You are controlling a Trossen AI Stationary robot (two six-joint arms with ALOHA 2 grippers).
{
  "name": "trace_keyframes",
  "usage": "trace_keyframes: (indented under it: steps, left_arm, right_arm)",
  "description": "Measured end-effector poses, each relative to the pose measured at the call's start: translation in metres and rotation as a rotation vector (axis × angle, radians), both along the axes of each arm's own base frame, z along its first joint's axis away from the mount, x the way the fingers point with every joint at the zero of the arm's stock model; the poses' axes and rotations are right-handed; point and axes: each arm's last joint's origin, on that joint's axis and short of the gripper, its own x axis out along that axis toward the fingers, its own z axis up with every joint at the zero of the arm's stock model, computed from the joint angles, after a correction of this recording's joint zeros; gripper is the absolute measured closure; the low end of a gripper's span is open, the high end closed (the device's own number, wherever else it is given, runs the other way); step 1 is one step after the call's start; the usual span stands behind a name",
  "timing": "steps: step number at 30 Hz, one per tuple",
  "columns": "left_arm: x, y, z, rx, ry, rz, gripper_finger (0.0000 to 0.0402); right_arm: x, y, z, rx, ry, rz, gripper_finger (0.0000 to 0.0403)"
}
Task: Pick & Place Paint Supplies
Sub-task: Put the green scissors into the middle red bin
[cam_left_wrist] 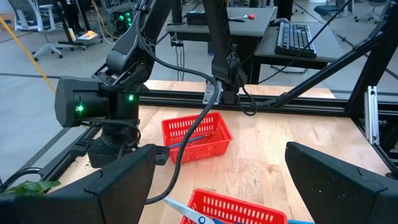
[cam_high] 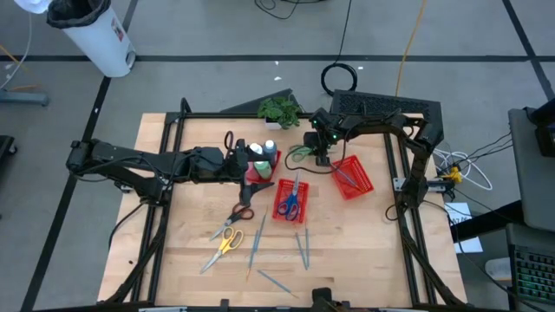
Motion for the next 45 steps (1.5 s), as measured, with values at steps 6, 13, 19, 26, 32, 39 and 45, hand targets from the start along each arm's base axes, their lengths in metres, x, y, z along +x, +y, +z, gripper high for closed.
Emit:
trace_keyframes:
  steps: [6, 13, 19, 26, 32, 39, 45]
  left_arm:
    - [0.0, 0.0, 0.0, 0.0, 0.0, 0.0, 0.0036]
    - [0.0, 0.0, 0.0, 0.0, 0.0, 0.0, 0.0036]
    - [0.0, 0.0, 0.0, 0.0, 0.0, 0.0, 0.0036]
    - [0.0, 0.0, 0.0, 0.0, 0.0, 0.0, 0.0036]
    - [0.0, 0.0, 0.0, 0.0, 0.0, 0.0, 0.0036]
    - [0.0, 0.0, 0.0, 0.0, 0.0, 0.0, 0.0036]
    - [0.0, 0.0, 0.0, 0.0, -0.002, 0.0, 0.0036]
  right_arm:
    - [-0.001, 0.001, 0.015, -0.046, -0.038, -0.004, 0.031]
    - [-0.005, 0.003, 0.055, -0.183, -0.12, -0.015, 0.031]
    - [-0.003, 0.022, 0.09, -0.24, -0.221, 0.038, 0.0311]
    - [0.008, 0.084, 0.13, -0.283, -0.34, 0.274, 0.0312]
    - [0.018, 0.153, 0.123, -0.359, -0.216, 0.527, 0.0319]
    - [0.022, 0.203, 0.1, -0.533, 0.013, 0.686, 0.0373]
    - [0.027, 0.212, 0.107, -0.592, -0.067, 0.62, 0.0389]
